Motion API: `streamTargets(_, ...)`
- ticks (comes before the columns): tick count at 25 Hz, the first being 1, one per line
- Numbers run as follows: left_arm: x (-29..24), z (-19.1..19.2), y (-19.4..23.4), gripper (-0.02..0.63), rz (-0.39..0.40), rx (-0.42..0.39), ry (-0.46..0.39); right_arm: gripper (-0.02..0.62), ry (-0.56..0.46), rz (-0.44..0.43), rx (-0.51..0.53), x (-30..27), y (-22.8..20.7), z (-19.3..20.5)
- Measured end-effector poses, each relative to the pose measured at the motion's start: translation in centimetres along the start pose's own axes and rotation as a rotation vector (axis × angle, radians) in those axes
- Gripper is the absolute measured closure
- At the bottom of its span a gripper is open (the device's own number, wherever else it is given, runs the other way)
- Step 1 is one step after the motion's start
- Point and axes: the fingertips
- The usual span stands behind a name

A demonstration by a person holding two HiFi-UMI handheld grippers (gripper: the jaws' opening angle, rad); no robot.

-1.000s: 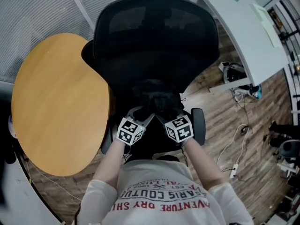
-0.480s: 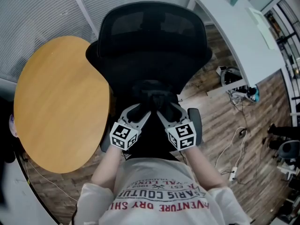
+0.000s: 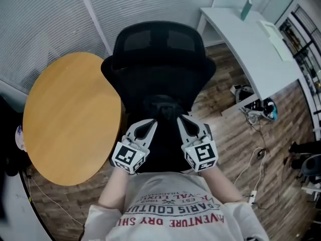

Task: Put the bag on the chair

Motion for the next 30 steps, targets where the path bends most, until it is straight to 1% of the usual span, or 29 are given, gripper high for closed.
streamTargets(4,0.7,-4.4,-1.5,0.575,-0.013,-0.057,-0.055,0.56,-0.076,-0.048,0.045,1.9,1.4,-3.5)
streamTargets(6,1.2,-6.2,-2.1,0.575,-0.027,-0.068,-0.074,0.561,-0.115,-0.075,0.041,3.0,2.2,-5.1)
streamTargets(9,1.7,-8.0,-2.9,0.575,-0.036,-0.085,-0.088,0.566,-0.178,-0.121,0.044,4.7,3.4,-7.7)
streamTargets(11,1.8,-8.7,-3.5,0.575,-0.028,-0.112,-0.095,0.568,-0.193,-0.142,0.054,5.6,3.9,-8.7)
streamTargets(15,2.6,-9.6,-4.8,0.575,-0.015,-0.11,-0.109,0.568,-0.196,-0.153,0.054,6.7,4.6,-9.3)
streamTargets(18,2.7,-9.9,-4.8,0.575,-0.032,-0.113,-0.088,0.568,-0.192,-0.161,0.067,6.8,4.9,-9.3)
streamTargets(24,2.7,-9.3,-5.6,0.575,-0.033,-0.114,-0.076,0.568,-0.16,-0.183,0.048,6.9,5.3,-8.2)
streamTargets(30,2.7,-9.1,-5.8,0.575,-0.047,-0.113,-0.05,0.569,-0.16,-0.196,0.02,7.1,5.6,-8.4)
Point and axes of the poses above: the fingertips, and each gripper's own axes: x backward along the fingers, y to its left, z out of its underside, and after that the axes turned 4 degrees about -x, right-handed
